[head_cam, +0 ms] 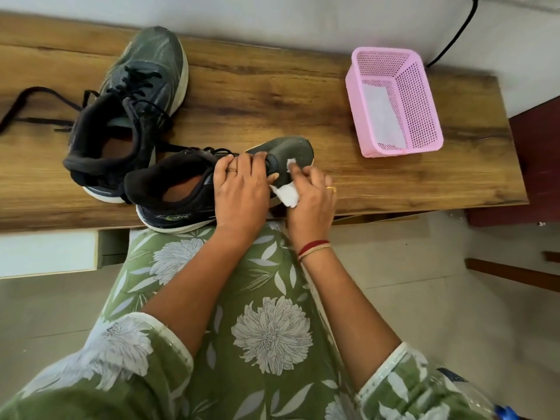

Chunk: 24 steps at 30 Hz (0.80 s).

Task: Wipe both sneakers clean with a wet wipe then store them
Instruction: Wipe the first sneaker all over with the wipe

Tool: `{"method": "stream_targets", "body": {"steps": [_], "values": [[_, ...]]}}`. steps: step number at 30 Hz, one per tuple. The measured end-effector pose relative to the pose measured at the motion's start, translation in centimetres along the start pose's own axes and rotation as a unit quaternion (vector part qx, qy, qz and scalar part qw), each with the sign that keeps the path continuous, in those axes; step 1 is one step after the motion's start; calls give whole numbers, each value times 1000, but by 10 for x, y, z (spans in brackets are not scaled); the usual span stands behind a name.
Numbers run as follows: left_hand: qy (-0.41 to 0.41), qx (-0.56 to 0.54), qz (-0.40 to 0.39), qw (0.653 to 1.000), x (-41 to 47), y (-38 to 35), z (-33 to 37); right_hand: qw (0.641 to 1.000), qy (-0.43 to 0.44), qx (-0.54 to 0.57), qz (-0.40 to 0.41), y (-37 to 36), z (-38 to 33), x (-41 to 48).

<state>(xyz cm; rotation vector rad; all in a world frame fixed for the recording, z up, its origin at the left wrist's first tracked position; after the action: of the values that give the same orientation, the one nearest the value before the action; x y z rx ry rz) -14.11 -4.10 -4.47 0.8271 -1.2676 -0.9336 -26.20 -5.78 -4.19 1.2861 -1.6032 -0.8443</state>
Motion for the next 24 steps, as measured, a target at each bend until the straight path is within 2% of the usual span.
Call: {"method": "stream_targets", "body": {"steps": [2, 5, 7, 9, 12, 14, 16, 17, 19, 20, 21, 22, 24], "values": [[2, 1, 3, 1000, 0, 0, -2, 998, 47, 34, -23, -5, -16, -18], [-1, -6, -1, 1000, 0, -1, -1, 989, 132, -55, -21, 2, -9, -12], [4, -14, -6, 1000, 1, 0, -1, 994, 75, -74, 8, 12, 8, 9], [7, -13, -11, 1000, 1, 0, 0, 999, 16, -47, 11, 11, 7, 14], [3, 3, -9, 1000, 1, -1, -1, 997, 67, -23, -23, -4, -20, -14], [3, 5, -5, 1000, 1, -1, -2, 994, 73, 44, -72, -9, -14, -18], [7, -8, -12, 1000, 1, -1, -2, 983, -15, 149, -106, -8, 12, -8], [10, -13, -16, 1000, 2, -1, -3, 965, -106, 217, -97, -4, 30, 0], [10, -12, -22, 1000, 1, 0, -2, 895, -270, 356, -16, 9, 66, 15], [8, -11, -25, 1000, 1, 0, -2, 875, -299, 379, 26, 16, 75, 21], [6, -11, -29, 1000, 0, -1, -1, 876, -300, 375, 44, 21, 76, 26], [3, -11, -33, 999, 0, -2, -1, 882, -294, 367, 36, 20, 72, 32], [-1, -9, -43, 999, -1, -3, 0, 919, -251, 304, -11, 11, 52, 36]]}}
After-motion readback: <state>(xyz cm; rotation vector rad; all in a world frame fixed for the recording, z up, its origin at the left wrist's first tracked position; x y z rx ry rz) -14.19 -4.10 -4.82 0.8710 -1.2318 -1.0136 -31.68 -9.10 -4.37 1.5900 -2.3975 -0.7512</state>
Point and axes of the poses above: each hand's wrist, its own x-axis towards the middle knuckle, its own y-axis out of the back of the hand, z = x × y, the point moved 9 cm from there along x, towards the middle knuckle, and after that the axes turned 8 degrees about -y, right-handed, at the moved point
